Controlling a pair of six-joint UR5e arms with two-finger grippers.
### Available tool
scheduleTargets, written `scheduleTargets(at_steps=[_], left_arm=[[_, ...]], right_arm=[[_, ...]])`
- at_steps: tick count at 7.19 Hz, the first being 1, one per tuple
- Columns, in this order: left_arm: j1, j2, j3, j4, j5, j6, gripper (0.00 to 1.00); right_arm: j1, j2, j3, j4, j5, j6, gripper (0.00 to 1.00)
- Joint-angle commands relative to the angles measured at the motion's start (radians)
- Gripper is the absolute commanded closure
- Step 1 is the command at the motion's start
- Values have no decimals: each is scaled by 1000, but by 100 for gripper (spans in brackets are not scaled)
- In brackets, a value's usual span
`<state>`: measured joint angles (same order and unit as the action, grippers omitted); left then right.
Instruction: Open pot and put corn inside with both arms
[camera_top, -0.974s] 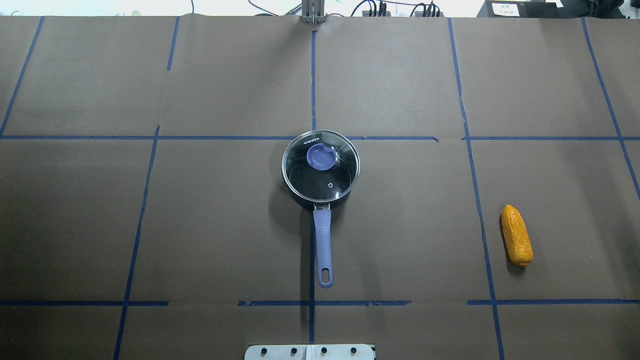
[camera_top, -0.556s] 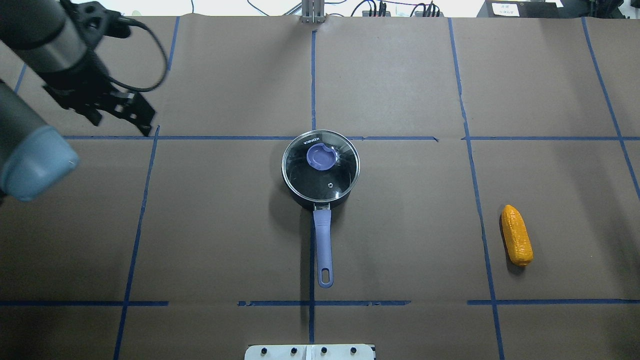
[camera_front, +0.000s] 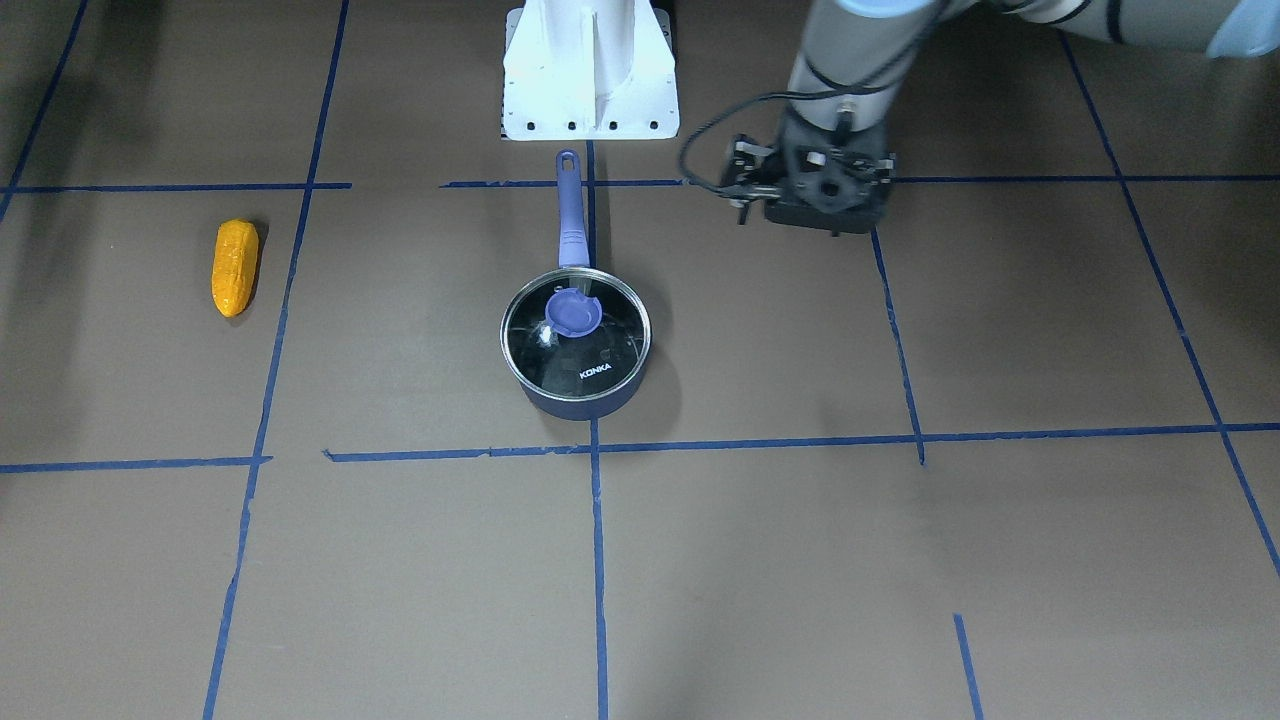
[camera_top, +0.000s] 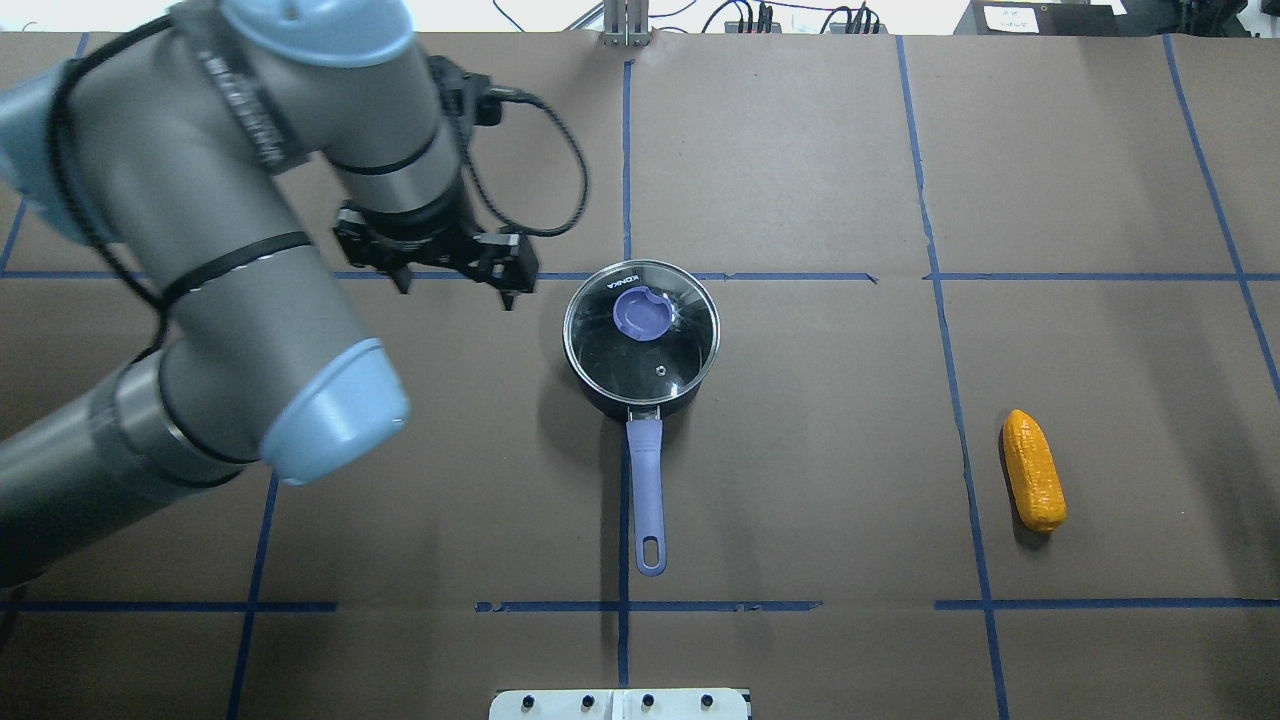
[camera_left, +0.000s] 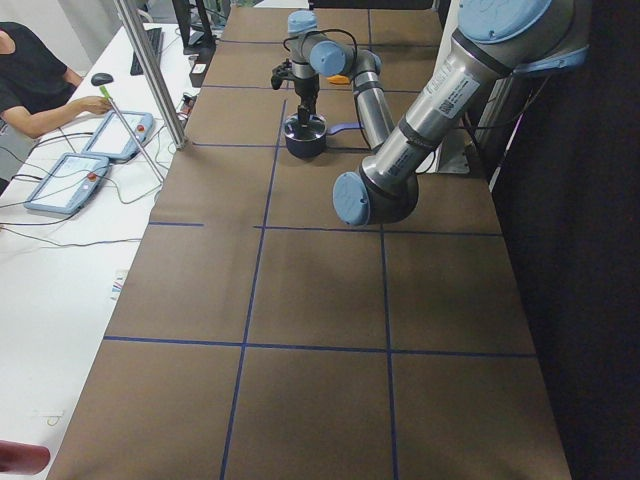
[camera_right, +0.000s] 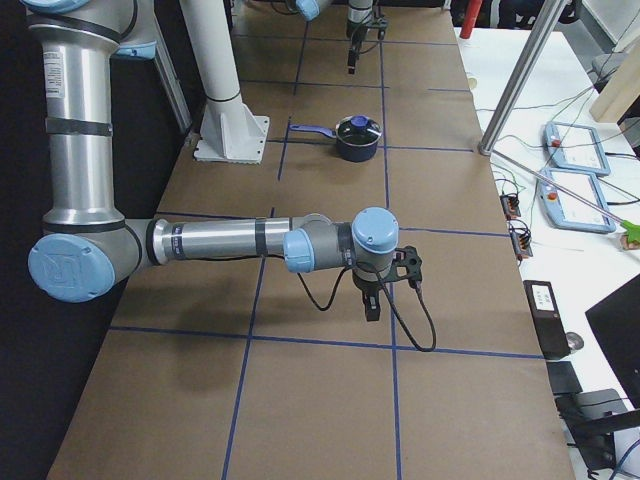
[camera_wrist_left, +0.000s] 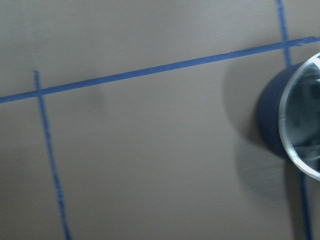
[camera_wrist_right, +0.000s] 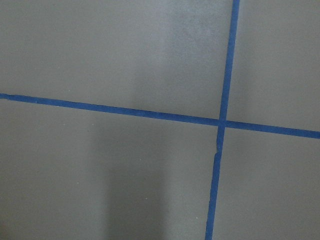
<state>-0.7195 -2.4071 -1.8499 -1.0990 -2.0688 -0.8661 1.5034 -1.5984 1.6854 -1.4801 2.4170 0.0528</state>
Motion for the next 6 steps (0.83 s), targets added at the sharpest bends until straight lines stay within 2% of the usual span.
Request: scheduleTargets(at_steps=[1, 3, 5, 6], left_arm=[[44, -134, 154, -59, 7, -66, 0], [72, -147, 275, -242, 10, -135, 0], [94, -159, 313, -254, 32, -136, 0], [95, -167, 354, -304, 32, -137, 0]], right_arm=[[0, 0, 3, 1, 50, 1, 0], [0, 0, 3, 3, 48, -1, 0], [0, 2, 3, 3, 48, -1, 0], [0, 2, 3, 3, 50, -1, 0]])
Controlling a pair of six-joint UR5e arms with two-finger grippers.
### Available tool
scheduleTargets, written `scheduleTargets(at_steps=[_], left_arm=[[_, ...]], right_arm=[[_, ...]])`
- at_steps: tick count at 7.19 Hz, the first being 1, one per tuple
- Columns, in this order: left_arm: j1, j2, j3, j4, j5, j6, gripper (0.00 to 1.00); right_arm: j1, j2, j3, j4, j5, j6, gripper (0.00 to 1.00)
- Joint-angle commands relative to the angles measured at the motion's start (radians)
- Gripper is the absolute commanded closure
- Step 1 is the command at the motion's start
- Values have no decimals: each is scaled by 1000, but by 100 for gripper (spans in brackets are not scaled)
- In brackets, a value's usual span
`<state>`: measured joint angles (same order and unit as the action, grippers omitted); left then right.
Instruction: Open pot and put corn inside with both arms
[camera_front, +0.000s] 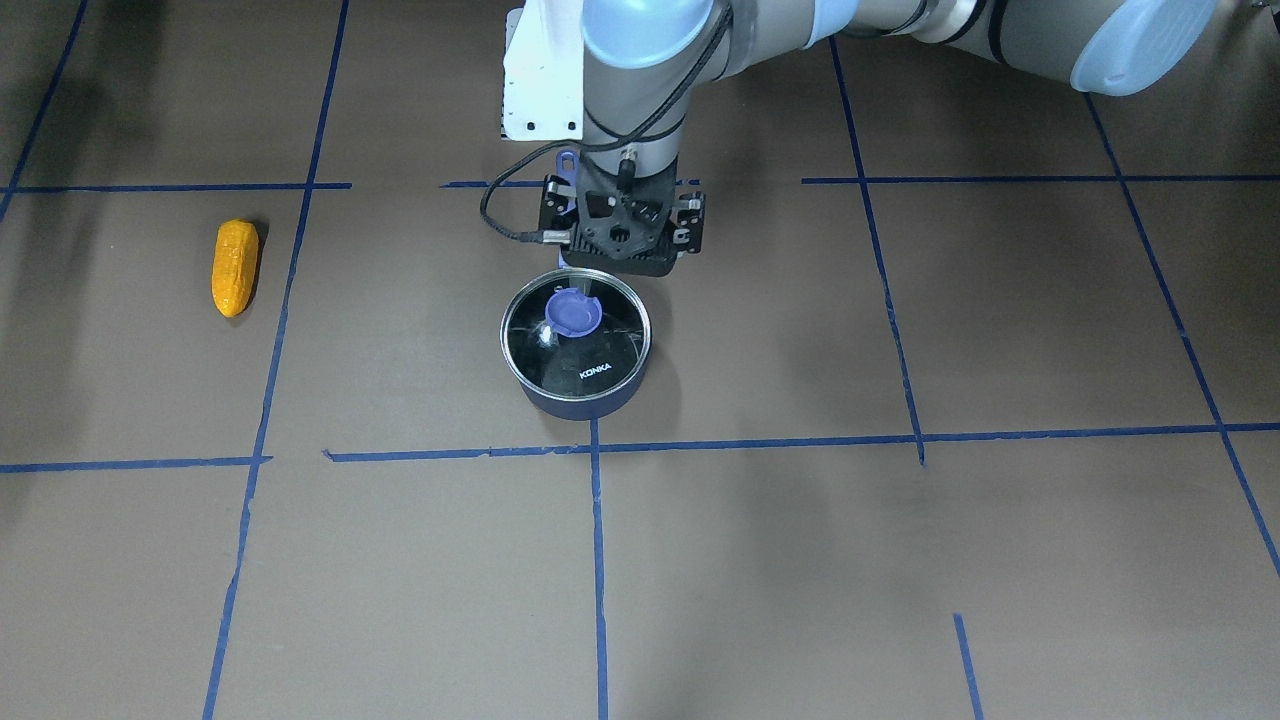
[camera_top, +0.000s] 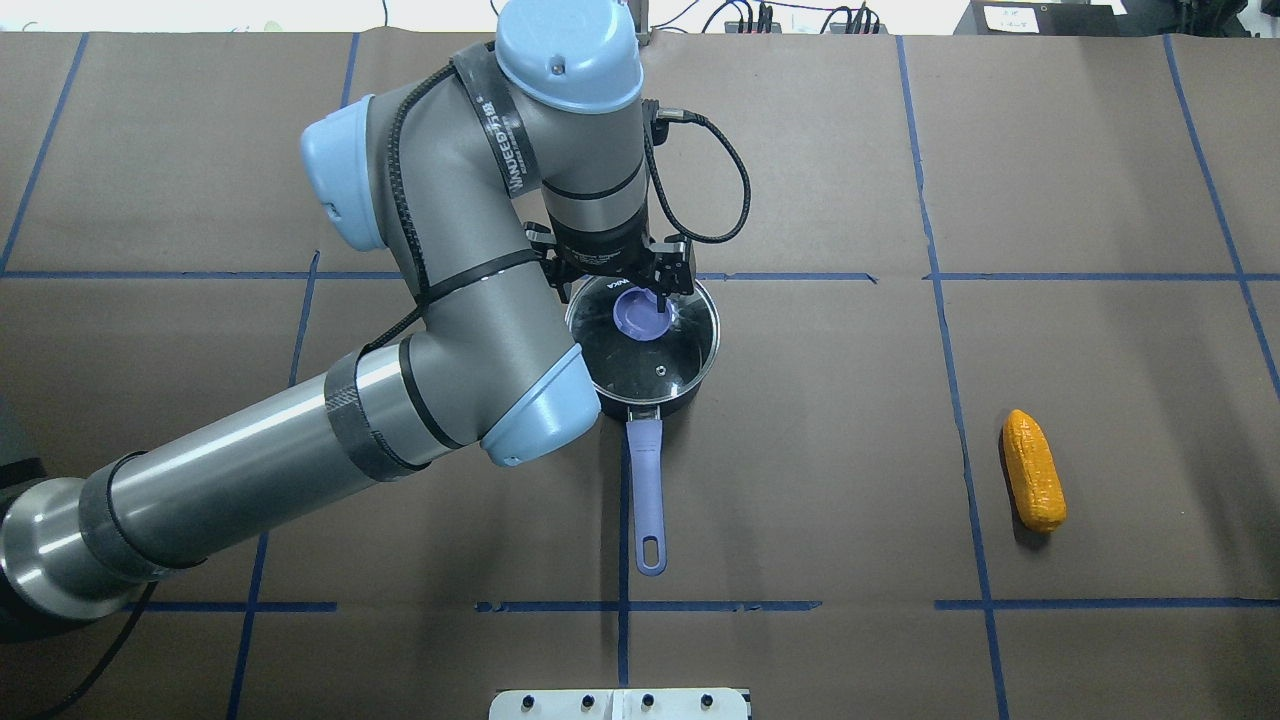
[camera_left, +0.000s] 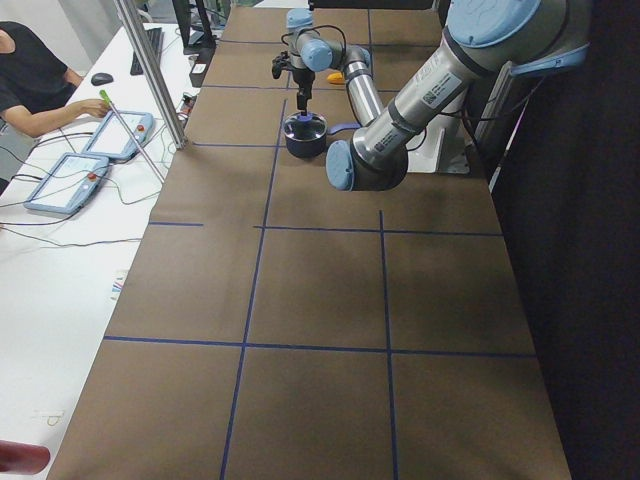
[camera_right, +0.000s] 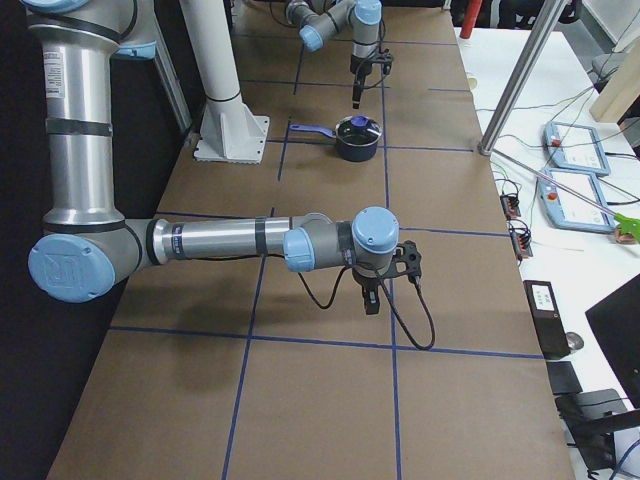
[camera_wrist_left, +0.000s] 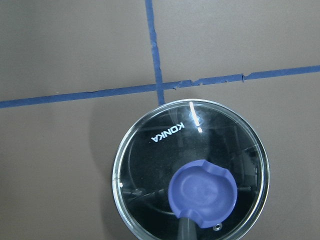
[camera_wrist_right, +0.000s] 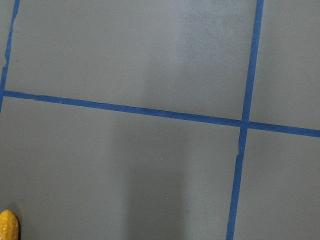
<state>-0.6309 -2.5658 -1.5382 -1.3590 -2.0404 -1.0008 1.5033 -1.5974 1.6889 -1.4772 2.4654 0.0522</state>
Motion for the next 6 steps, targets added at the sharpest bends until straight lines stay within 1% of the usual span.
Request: scheduleTargets(at_steps=[1, 2, 4, 5, 6], left_arm=[[10, -22, 93, -92, 3, -7, 0], [19, -31, 118, -109, 3, -7, 0], [20, -31, 131, -110, 6, -7, 0], [34, -30, 141, -132, 28, -7, 0], [39, -33, 173, -165, 37, -9, 0]], right_arm=[[0, 1, 2, 0, 0, 0, 0], [0, 1, 2, 0, 0, 1, 0], [0, 1, 3, 0, 0, 1, 0], [0, 1, 3, 0, 0, 0, 0], [0, 1, 3, 0, 0, 0, 0]])
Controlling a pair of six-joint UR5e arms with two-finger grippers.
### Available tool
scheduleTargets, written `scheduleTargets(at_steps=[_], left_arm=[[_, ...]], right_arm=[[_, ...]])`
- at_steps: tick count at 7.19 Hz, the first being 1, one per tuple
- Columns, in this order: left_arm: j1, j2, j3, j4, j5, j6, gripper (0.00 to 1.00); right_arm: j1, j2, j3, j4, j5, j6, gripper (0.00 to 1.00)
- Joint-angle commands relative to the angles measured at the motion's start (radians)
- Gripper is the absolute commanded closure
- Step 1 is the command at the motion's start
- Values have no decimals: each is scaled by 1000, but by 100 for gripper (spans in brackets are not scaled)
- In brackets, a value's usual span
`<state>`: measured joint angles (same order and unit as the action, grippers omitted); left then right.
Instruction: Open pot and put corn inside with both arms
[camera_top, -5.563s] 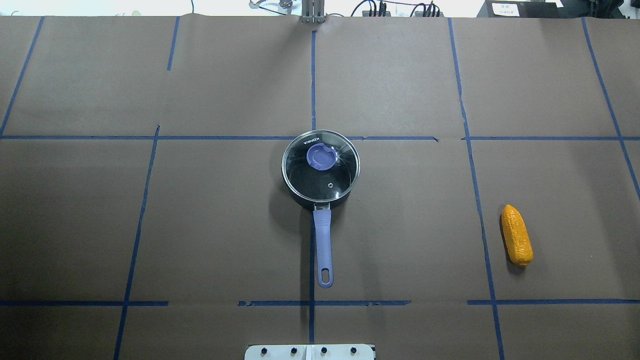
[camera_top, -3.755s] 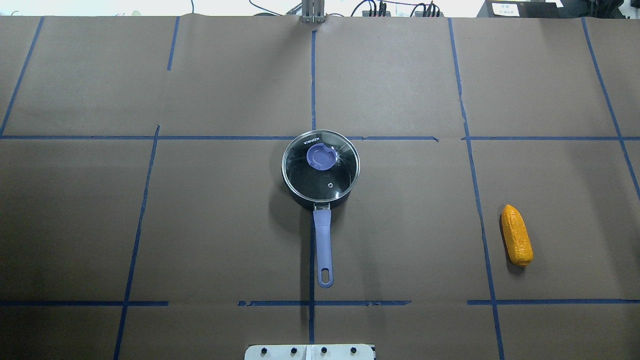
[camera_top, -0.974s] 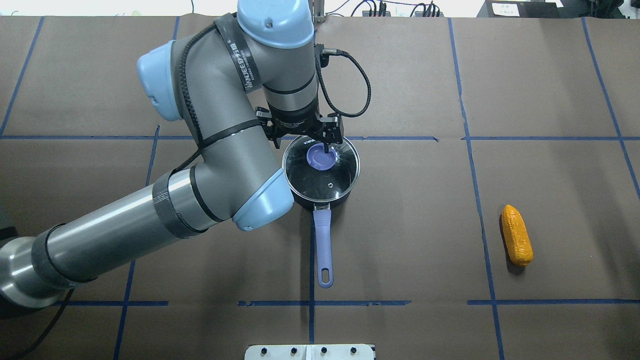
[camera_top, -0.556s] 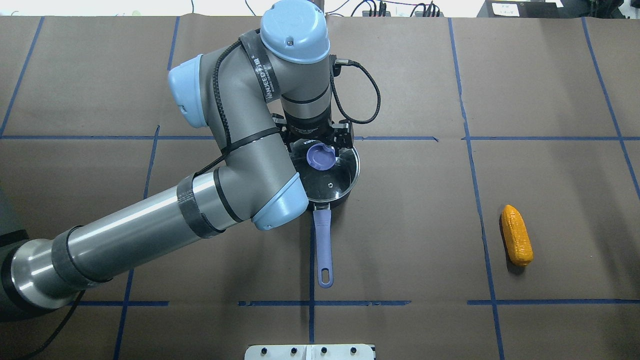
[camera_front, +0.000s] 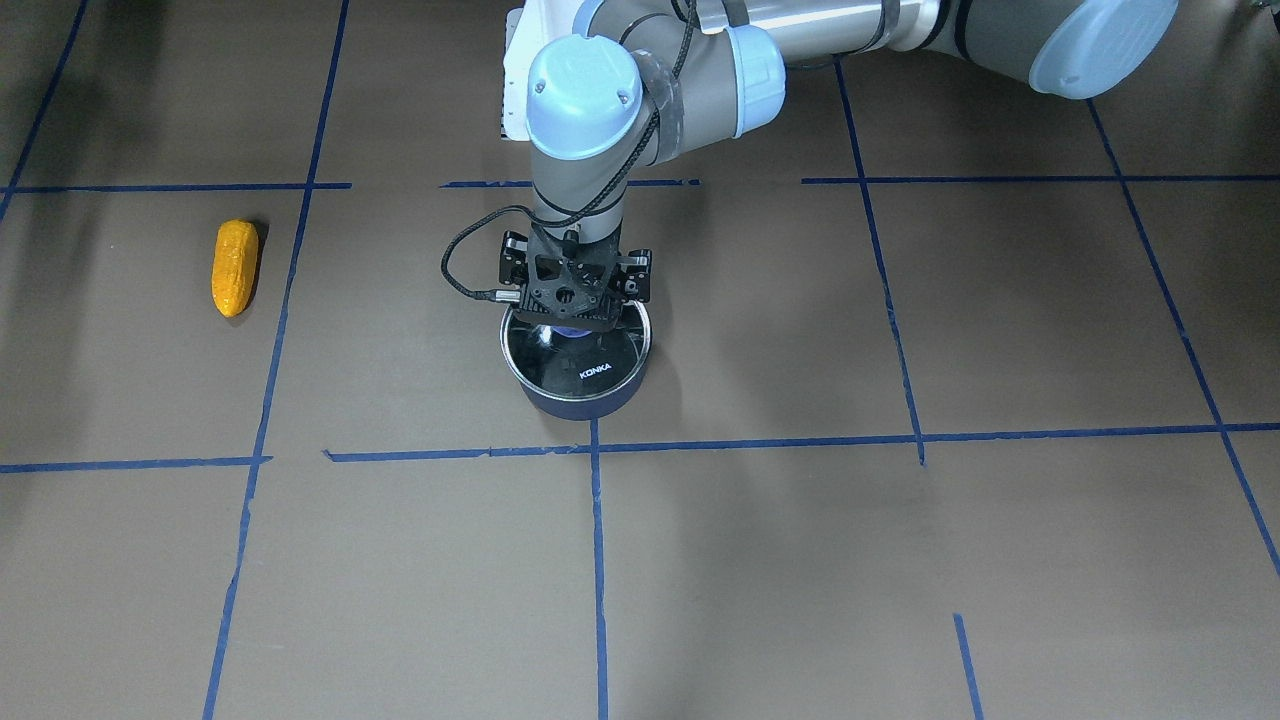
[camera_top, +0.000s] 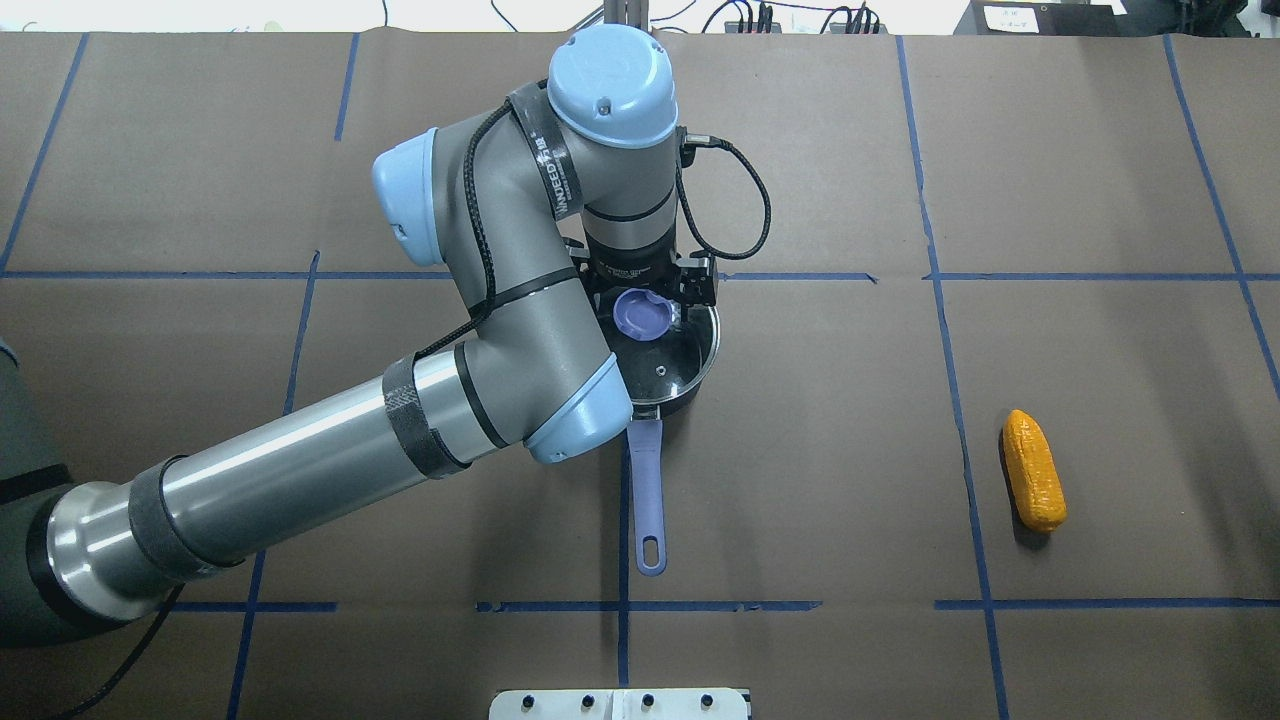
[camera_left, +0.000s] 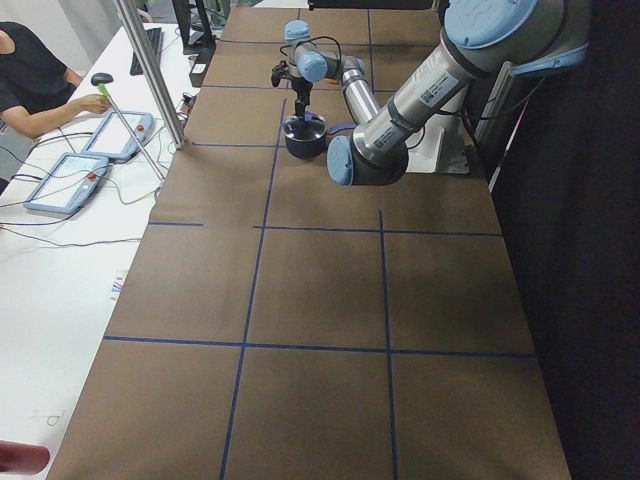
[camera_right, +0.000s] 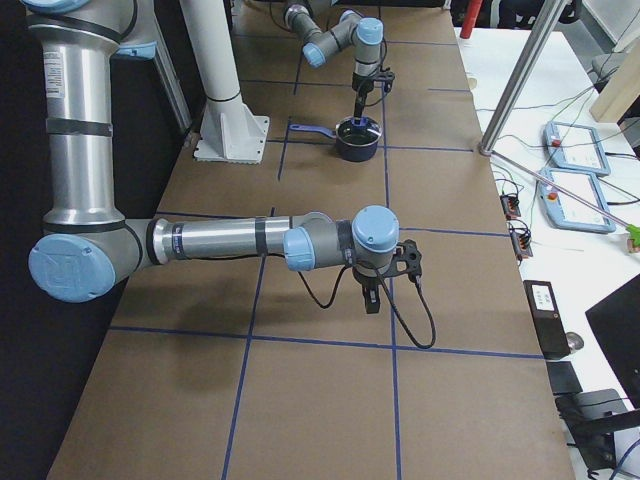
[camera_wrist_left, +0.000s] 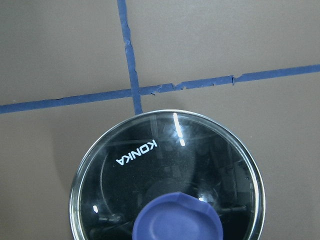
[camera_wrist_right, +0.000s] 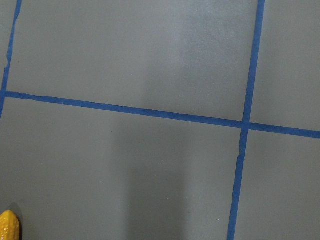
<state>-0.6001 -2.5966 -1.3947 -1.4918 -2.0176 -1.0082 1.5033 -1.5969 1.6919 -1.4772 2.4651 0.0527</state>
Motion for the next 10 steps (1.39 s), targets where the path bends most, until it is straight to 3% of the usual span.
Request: scheduleTargets(at_steps=[1, 5, 9, 10], left_arm=[[10, 0, 39, -48, 16, -1, 0], [26, 4, 39, -50, 23, -23, 3], [25, 3, 11, -36, 20, -24, 83], [20, 7, -31, -21, 19, -24, 86]], right_arm=[[0, 0, 0, 0, 0, -1, 0], [0, 0, 0, 0, 0, -1, 0], [0, 2, 0, 0, 0, 1, 0], [0, 5, 5, 0, 0, 1, 0]])
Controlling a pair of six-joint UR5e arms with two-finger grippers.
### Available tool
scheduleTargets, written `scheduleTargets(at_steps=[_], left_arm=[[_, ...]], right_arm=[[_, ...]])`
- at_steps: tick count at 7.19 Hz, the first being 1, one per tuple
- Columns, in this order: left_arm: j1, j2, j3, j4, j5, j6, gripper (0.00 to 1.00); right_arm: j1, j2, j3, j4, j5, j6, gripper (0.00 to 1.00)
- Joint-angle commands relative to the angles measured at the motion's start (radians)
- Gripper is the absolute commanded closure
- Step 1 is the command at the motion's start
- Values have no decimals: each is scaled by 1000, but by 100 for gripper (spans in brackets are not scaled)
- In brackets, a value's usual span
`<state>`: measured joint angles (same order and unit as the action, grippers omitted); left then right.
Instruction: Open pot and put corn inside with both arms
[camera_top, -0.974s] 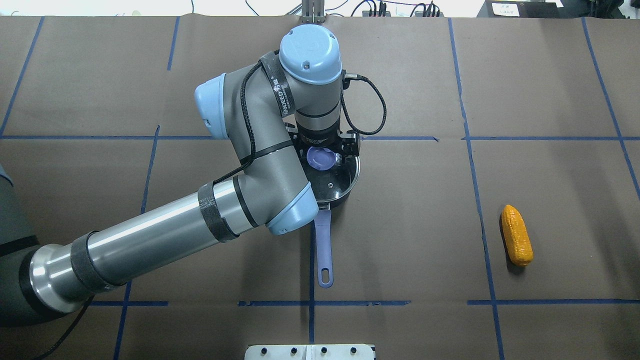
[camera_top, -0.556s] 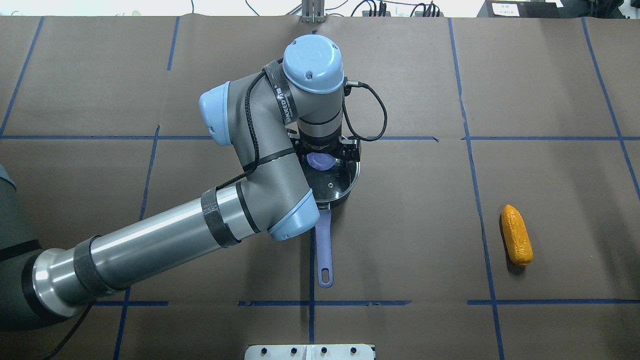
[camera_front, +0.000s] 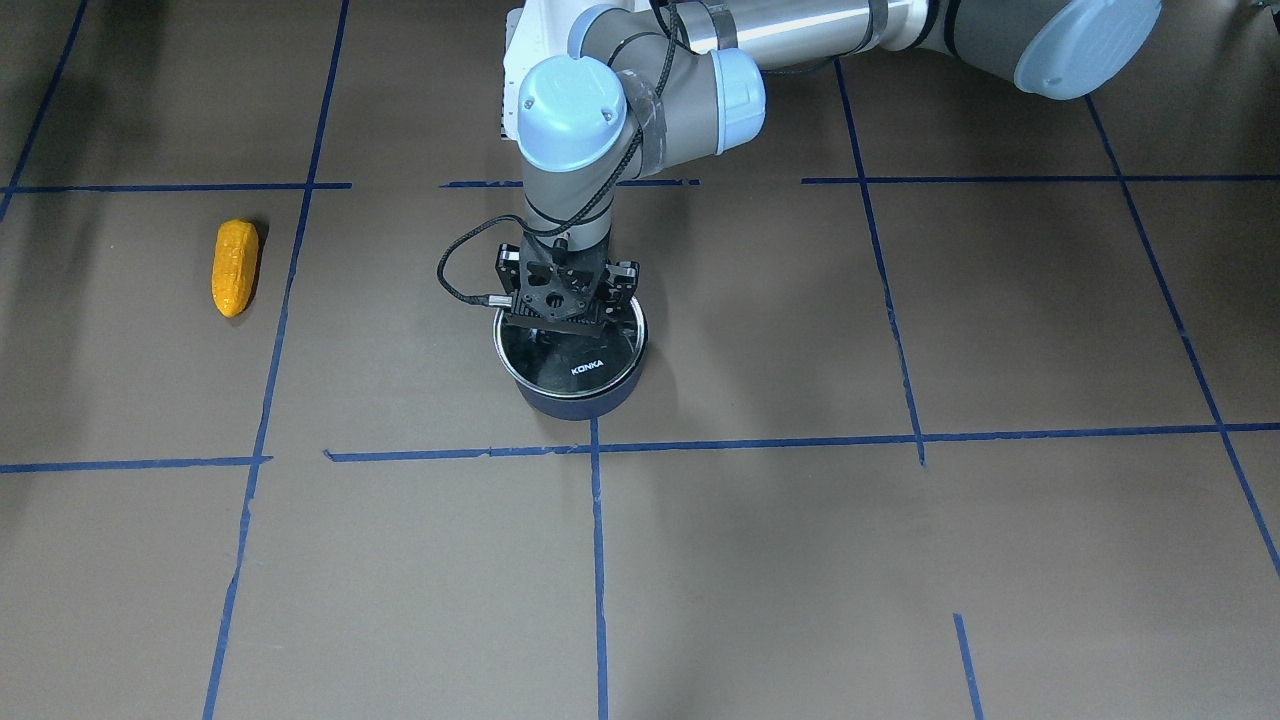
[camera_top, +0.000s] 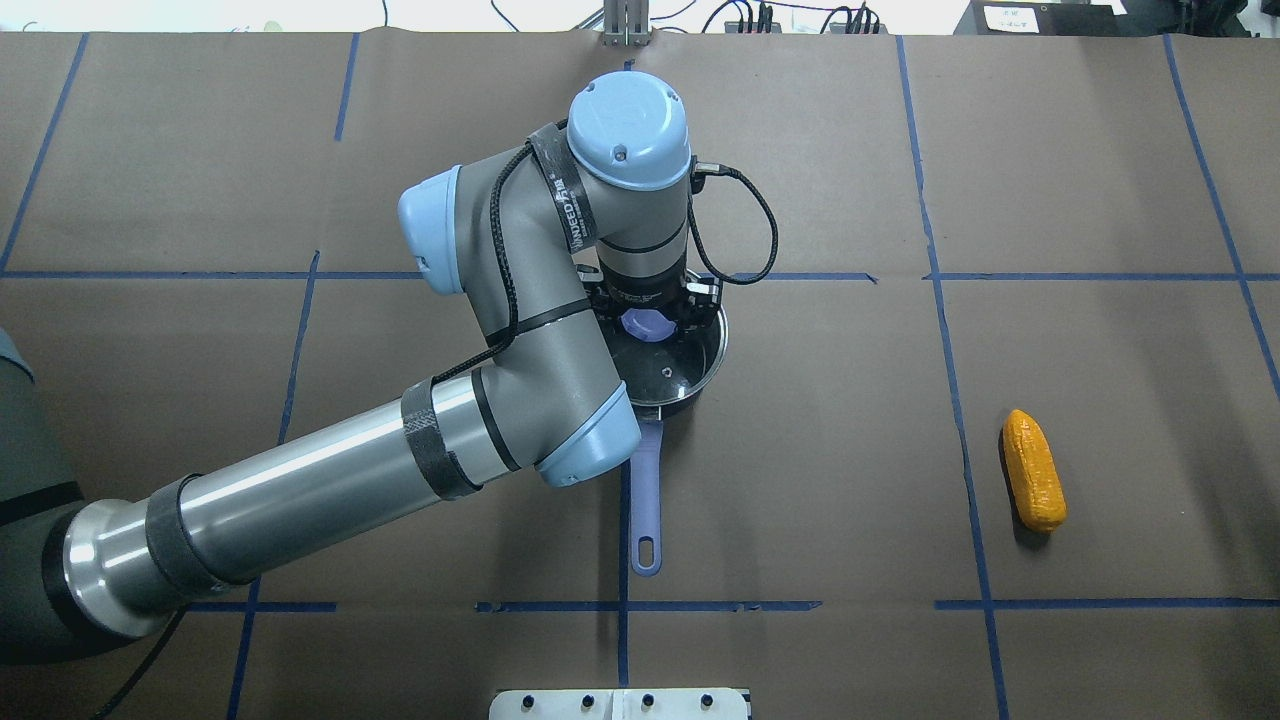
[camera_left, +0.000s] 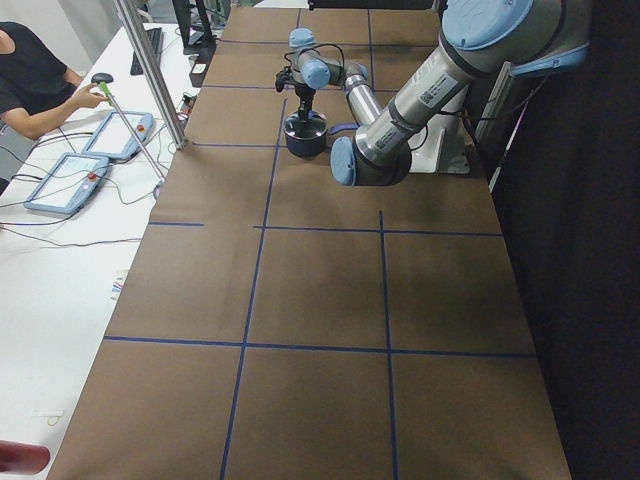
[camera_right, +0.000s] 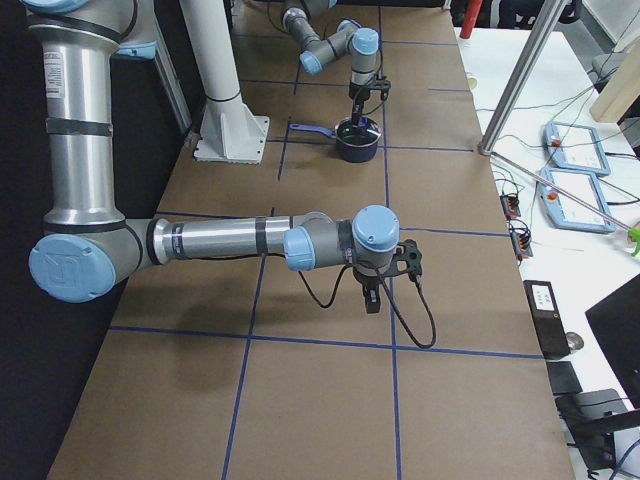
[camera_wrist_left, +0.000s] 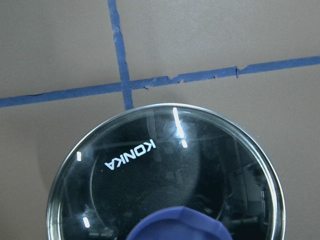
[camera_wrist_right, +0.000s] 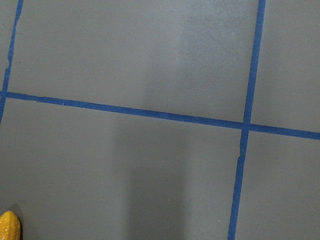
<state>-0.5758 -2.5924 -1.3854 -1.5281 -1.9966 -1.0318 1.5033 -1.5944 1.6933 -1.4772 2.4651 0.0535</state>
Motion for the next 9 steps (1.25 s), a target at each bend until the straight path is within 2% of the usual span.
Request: scheduleTargets(at_steps=[1, 3, 5, 7, 9], left_arm=[[-9, 3, -78, 66, -2, -1, 87], [-44, 21, -116, 100, -5, 7, 88], [-77, 160, -246, 100, -17, 25, 88], [-130, 334, -392, 121, -47, 137, 88], [-142, 424, -470, 149, -47, 190, 88]], right_arm=[[0, 4, 3, 0, 0, 0, 0], [0, 4, 18, 0, 0, 32, 0], [-34, 4, 64, 0, -3, 95, 0], [-54, 4, 95, 0, -6, 141, 0], [-58, 4, 103, 0, -17, 150, 0]])
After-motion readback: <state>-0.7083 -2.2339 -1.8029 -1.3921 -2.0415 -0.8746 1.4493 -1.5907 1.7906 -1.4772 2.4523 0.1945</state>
